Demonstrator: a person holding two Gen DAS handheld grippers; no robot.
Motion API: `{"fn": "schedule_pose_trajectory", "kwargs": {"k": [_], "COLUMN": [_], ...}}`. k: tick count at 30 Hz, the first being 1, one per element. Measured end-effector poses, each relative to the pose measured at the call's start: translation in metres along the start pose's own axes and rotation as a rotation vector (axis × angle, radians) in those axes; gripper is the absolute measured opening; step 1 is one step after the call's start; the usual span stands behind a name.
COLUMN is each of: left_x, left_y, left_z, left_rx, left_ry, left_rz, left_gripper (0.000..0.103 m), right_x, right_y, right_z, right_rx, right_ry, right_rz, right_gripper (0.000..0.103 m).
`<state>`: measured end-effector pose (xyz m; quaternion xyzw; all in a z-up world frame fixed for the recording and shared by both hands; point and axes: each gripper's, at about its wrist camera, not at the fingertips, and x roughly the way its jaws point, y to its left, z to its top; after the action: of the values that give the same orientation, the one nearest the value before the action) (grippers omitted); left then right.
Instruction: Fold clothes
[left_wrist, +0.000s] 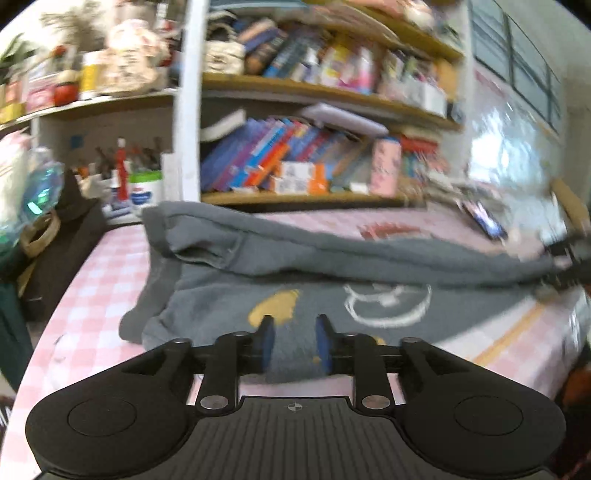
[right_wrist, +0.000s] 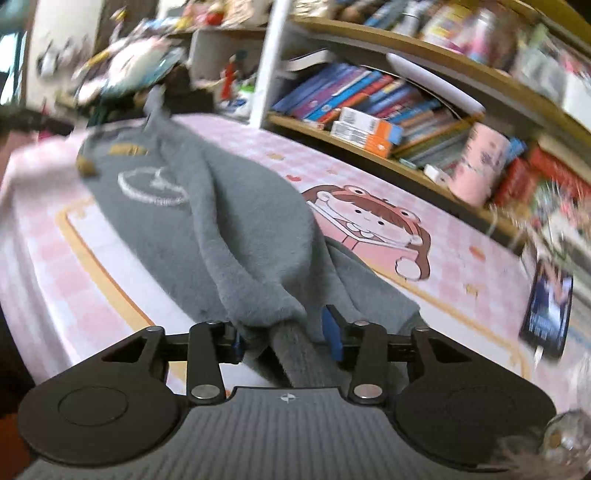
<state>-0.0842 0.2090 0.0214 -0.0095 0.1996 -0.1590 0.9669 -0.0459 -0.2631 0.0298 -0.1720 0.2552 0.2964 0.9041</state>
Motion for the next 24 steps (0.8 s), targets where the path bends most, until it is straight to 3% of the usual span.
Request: {"fn": "schedule_pose_trajectory", "kwargs": {"k": [1, 3, 8, 12, 14, 15, 18, 20, 24], "left_x": [0.001, 0.005, 0.022, 0.038, 0.052, 0.058, 0.077, 0.088, 0.117], "left_y": [0.001, -0.001, -0.012, -0.013, 0.0, 0.007, 0.034, 0.046, 0.052], "left_z": [0.001, 0.005, 0.018, 0.033, 0.045, 0.051, 0.065, 0.071, 0.075], "left_rx": [-0.018, -0.038, -0.044, -0.098, -0.205, -0.263, -0.447, -0.554, -0.681], "left_ry": [-0.01, -0.026, 0.008, 0.077, 0.103, 0.114, 0.116, 0.105, 0.106], "left_rz": [0.008, 0.028, 0.047, 0.055, 0.102, 0.128, 0.204, 0.19, 0.149], "left_gripper": [0.056, 0.07, 0.071, 0.071, 0.071, 0.077, 0.079, 0.079, 0.079], "right_x": [-0.005, -0.014, -0.033, -0.037, -0.039, -0.038, -0.031, -0.027, -0.025], "right_y": [-0.001, -0.002, -0.009, 0.001, 0.006, 0.01, 0.034, 0.047, 0.042], "right_z": [-0.001, -0.003, -0.006, -0.003, -0.002, -0.002, -0.008, -0.012, -0.01], "right_rx": [0.022, 0.067, 0.183, 0.114, 0.079, 0.045, -0.139, -0.243, -0.298], "right_ry": [-0.004, -0.013, -0.027, -0.031, -0.034, -0.031, -0.004, 0.008, -0.009], "right_rz": [-0.002, -0.006, 0.0, -0.016, -0.023, -0.031, -0.075, -0.103, -0.128], "right_gripper": [0.05, 0.052, 0.056, 0.056, 0.056, 0.055, 0.044, 0.029, 0.023]}}
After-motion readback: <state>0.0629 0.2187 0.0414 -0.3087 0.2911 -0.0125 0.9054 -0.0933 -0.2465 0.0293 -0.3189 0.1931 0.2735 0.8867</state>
